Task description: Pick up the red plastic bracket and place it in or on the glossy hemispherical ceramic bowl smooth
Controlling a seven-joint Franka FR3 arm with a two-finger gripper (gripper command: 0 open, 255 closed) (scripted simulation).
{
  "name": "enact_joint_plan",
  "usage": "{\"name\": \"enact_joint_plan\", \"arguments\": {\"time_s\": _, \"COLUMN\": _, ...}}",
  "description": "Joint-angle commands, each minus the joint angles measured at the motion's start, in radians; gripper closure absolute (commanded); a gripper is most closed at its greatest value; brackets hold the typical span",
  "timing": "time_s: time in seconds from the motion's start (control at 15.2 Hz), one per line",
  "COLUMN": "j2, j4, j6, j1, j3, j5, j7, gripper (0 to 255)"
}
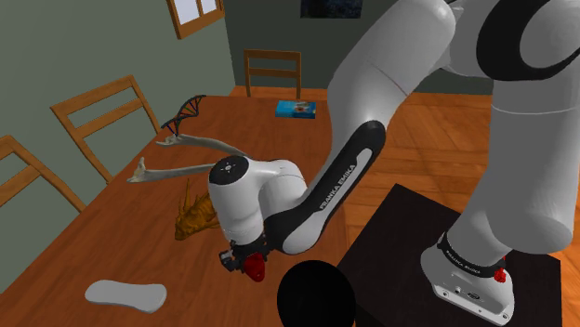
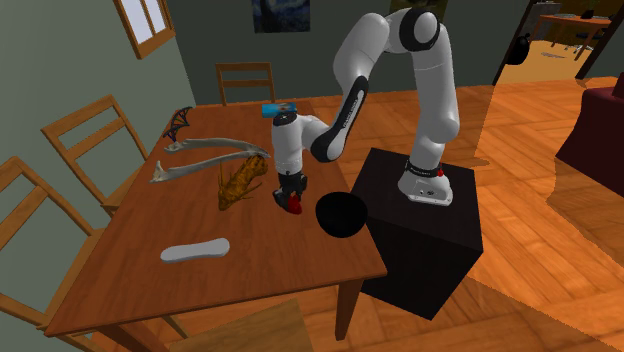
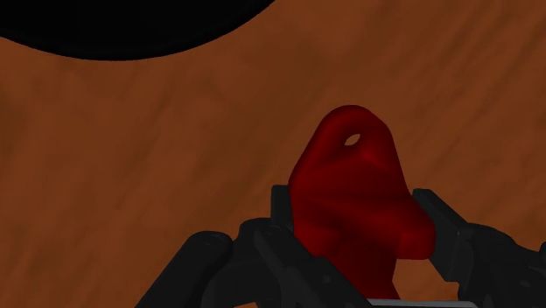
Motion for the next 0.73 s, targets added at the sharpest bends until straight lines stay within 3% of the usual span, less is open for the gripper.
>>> {"name": "enact_joint_plan", "arguments": {"time_s": 0.0, "j2": -0.025, "j4": -0.002, "j6": -0.02, "j1": -0.014, "j3": 0.015, "j5": 0.023, "j7": -0.018, "gripper": 255}}
{"name": "enact_joint_plan", "arguments": {"time_s": 0.66, "j2": -0.137, "j4": 0.013, "j6": -0.122, "j1": -0.06, "j3": 0.074, "j5": 0.131, "j7": -0.091, "gripper": 255}}
